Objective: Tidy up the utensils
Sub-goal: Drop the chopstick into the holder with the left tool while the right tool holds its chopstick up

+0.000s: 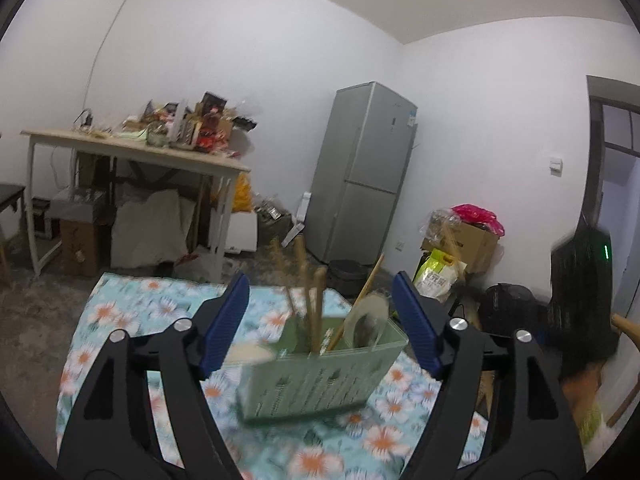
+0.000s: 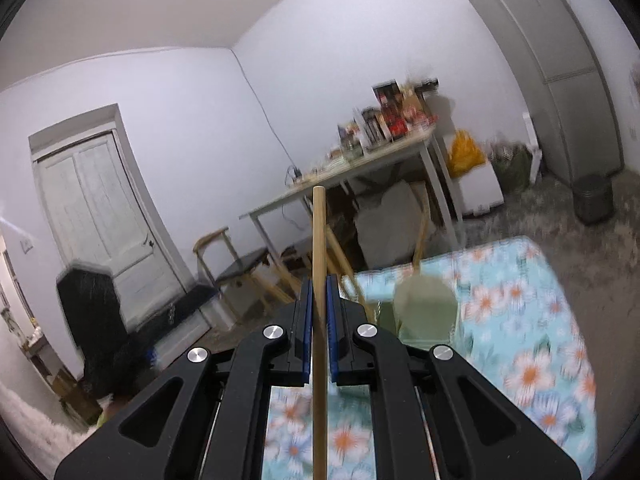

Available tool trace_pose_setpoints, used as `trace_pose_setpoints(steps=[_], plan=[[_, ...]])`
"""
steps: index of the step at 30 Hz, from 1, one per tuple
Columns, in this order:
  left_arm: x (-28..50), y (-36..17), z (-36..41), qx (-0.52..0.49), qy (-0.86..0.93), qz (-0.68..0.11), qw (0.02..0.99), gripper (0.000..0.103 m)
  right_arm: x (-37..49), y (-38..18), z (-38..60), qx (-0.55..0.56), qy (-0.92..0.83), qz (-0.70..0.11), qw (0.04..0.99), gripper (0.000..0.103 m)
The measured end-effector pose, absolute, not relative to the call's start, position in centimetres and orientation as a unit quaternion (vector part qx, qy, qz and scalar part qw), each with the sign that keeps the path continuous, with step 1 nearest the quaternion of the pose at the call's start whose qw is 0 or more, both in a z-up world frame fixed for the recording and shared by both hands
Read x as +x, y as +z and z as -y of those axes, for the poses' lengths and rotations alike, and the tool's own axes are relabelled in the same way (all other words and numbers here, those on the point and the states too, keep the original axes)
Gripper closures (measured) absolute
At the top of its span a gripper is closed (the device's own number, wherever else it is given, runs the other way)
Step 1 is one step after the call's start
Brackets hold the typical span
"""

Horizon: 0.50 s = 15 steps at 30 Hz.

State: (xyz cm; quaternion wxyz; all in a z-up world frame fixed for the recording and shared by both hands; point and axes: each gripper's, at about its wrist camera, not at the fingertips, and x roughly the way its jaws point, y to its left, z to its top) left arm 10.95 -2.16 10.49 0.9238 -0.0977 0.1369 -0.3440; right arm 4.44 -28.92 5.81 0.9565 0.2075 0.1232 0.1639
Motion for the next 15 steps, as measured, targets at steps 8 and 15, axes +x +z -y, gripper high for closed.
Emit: trace_pose_setpoints(steps=[8,15], plan=[[9.4,6.3,-0.2,-0.101,-0.326,-0.205,0.917,0.025,9.2,11.7,28.4,0.179,0.158,-0.019,0.971,0.096],[9.4,4.7,-2.1,-0.124,-0.312,-0.223,0.915,0.025,13.7,12.9,26.1,0.163,0.1,0.033,0.981,0.096]])
